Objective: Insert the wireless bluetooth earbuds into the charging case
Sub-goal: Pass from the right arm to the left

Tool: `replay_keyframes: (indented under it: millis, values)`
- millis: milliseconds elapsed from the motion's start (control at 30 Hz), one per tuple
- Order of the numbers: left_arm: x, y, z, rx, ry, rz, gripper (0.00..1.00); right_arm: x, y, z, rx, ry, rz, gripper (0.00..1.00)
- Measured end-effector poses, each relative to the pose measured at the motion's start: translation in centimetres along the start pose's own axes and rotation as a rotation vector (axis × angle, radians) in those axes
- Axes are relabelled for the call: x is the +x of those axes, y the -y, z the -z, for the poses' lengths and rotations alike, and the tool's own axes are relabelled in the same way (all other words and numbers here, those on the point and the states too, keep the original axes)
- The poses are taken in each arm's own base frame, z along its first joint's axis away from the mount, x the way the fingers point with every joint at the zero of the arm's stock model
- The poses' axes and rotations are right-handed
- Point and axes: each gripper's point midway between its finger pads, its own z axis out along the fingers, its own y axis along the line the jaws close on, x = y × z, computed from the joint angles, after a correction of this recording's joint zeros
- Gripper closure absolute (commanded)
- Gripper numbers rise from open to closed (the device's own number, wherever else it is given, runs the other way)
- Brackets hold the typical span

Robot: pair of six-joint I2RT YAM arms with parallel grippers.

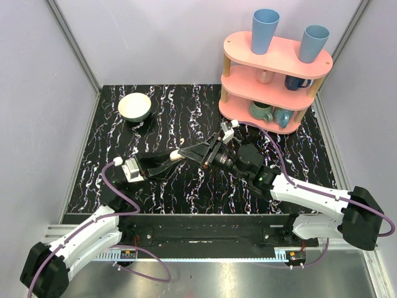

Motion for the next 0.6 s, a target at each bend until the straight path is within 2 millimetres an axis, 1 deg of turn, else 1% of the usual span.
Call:
replay_keyframes:
  millis: [167, 200, 233, 300, 333, 433, 467, 500, 533, 567, 600]
  values:
    - [-0.12, 0.04, -0.03, 0.004, 0.008, -0.004, 0.62, -0.01, -0.06, 0.00, -0.002, 0.000, 0.000, 0.80]
    - [-0.16, 0.04, -0.04, 0.004, 0.010, -0.005, 0.65, -0.01, -0.07, 0.00, -0.003, 0.000, 0.000, 0.80]
    - [-0.16, 0.07, -0.05, 0.005, 0.010, -0.004, 0.71, -0.01, -0.07, 0.00, -0.003, 0.000, 0.000, 0.80]
    - [-0.10, 0.10, -0.07, 0.008, 0.009, 0.001, 0.75, -0.03, -0.08, 0.00, -0.003, 0.001, 0.000, 0.80]
    - [-0.13, 0.12, -0.09, 0.009, 0.011, 0.003, 0.81, -0.04, -0.10, -0.01, -0.004, 0.002, 0.001, 0.80]
    - [-0.08, 0.16, -0.14, 0.012, 0.012, 0.007, 0.87, -0.07, -0.13, 0.00, -0.005, 0.003, 0.001, 0.78]
    - [-0.05, 0.18, -0.16, 0.014, 0.012, 0.008, 0.91, -0.07, -0.12, 0.00, -0.005, 0.003, 0.001, 0.78]
    - [-0.01, 0.17, -0.18, 0.015, 0.011, 0.008, 0.93, -0.07, -0.12, 0.00, -0.005, 0.003, 0.001, 0.77]
    - [-0.03, 0.19, -0.19, 0.016, 0.012, 0.008, 0.94, -0.08, -0.13, -0.01, -0.005, 0.003, 0.001, 0.75]
    - [-0.02, 0.19, -0.21, 0.017, 0.013, 0.008, 1.00, -0.08, -0.13, -0.01, -0.005, 0.003, 0.001, 0.72]
    - [-0.02, 0.20, -0.22, 0.018, 0.013, 0.007, 1.00, -0.08, -0.14, -0.01, -0.005, 0.003, 0.002, 0.68]
